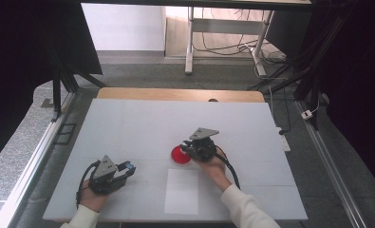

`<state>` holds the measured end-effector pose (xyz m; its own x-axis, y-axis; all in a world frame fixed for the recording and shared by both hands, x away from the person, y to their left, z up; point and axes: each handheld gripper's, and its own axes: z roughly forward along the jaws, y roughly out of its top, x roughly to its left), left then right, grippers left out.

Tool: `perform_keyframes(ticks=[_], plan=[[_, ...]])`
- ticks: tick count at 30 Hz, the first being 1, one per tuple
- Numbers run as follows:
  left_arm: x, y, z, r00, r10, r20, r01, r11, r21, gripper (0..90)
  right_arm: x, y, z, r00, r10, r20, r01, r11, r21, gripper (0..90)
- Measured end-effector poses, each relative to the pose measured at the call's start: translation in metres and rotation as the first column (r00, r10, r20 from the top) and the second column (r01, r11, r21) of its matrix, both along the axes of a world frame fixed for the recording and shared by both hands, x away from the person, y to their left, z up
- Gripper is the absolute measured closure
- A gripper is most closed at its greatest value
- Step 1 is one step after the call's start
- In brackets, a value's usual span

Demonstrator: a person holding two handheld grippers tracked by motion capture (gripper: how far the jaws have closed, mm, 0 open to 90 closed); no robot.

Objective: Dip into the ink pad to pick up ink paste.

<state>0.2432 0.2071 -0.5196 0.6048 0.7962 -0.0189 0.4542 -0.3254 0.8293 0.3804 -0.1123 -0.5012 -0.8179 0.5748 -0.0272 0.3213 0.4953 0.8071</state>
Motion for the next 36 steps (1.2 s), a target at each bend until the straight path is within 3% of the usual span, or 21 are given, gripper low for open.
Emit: perform_keyframes(ticks=[4,16,21,36], plan=[[0.0,0.0,0.0,1.0,-0.001,-0.001,0.001,1.0,-0.002,65.2,0.001,-0.003,0.003,0.9999,-0.004,-0.012,0.004,1.0,0.007,75.4],[0.001,0.0,0.0,1.0,-0.004,-0.001,0.004,1.0,0.001,65.1,-0.002,-0.013,0.021,0.9999,-0.006,0.016,0.005,0.996,0.084,75.3],[0.001,-0.001,-0.001,1.0,-0.004,-0.001,0.004,1.0,0.002,65.1,-0.005,-0.012,0.026,0.9997,0.014,0.019,-0.016,0.996,0.087,75.3],[0.001,-0.001,-0.001,1.0,-0.007,-0.003,0.007,1.0,0.004,65.0,-0.014,0.005,0.021,0.9965,0.083,0.009,-0.083,0.995,0.061,75.2]])
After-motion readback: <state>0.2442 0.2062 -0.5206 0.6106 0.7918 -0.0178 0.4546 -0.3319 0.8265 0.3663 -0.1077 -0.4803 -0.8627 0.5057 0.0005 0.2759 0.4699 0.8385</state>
